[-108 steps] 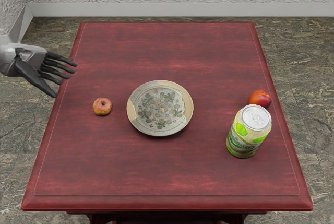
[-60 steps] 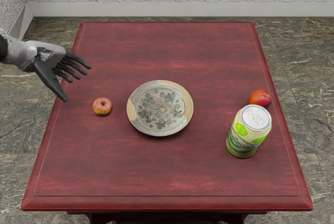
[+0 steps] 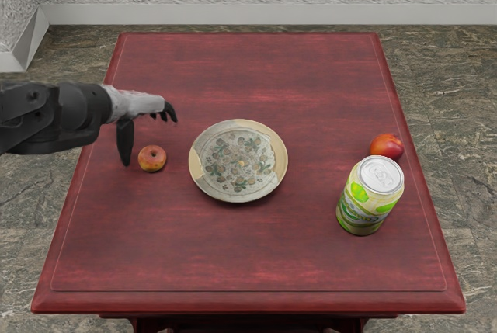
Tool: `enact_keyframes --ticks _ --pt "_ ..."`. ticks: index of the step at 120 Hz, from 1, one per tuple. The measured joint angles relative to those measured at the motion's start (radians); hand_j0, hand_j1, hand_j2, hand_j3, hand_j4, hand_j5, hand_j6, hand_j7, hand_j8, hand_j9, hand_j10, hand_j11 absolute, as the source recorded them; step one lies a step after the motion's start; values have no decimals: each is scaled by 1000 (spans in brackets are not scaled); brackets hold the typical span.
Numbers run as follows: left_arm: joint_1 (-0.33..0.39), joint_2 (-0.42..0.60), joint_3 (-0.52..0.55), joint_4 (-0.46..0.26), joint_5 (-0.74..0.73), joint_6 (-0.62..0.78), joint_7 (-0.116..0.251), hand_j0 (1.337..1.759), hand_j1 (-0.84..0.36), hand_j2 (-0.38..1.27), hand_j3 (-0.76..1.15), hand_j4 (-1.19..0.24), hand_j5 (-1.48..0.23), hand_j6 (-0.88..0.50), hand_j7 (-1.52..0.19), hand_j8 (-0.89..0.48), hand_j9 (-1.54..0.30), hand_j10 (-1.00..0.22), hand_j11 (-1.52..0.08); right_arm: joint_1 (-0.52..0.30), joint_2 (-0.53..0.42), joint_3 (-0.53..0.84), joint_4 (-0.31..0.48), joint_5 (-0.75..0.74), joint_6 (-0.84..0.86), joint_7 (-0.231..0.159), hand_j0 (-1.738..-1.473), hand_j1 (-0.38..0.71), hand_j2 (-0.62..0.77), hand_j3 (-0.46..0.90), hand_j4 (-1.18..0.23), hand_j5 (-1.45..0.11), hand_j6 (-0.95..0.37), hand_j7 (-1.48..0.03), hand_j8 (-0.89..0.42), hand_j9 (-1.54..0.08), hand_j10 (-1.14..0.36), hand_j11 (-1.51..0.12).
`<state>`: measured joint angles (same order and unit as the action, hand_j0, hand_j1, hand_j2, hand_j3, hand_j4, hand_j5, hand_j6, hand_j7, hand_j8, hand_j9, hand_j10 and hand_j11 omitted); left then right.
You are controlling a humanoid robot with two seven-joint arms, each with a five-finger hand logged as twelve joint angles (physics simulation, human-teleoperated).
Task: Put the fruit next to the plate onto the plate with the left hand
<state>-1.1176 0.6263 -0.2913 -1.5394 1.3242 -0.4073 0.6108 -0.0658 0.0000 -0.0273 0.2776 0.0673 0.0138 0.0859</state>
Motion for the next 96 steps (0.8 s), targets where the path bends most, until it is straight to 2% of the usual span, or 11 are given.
enact_keyframes --ticks 14,43,60,96 --pt "54 -17 33 -7 39 61 0 1658 52 52 0 -252 -324 -253 -324 -253 -324 -252 -324 0 0 1 0 0 0 0 -1658 -305 -7 0 -36 -47 -36 -47 -36 -47 -36 -47" --pt "65 -45 76 -4 86 130 0 1658 40 54 0 -263 -338 -264 -337 -264 -337 -262 -337 1 0 1 0 0 0 0 -1658 -305 -7 0 -36 -47 -36 -47 -36 -47 -36 -47" --pt "92 -53 86 2 113 148 0 1658 20 58 0 -280 -359 -281 -359 -280 -359 -279 -359 1 0 1 0 0 0 0 -1658 -305 -7 0 -36 -47 -36 -47 -36 -47 -36 -47" --pt "99 -51 104 14 141 176 0 1658 -39 68 0 -329 -424 -330 -423 -330 -423 -329 -423 1 0 1 0 0 0 0 -1658 -305 -8 0 -36 -47 -36 -47 -36 -47 -36 -47"
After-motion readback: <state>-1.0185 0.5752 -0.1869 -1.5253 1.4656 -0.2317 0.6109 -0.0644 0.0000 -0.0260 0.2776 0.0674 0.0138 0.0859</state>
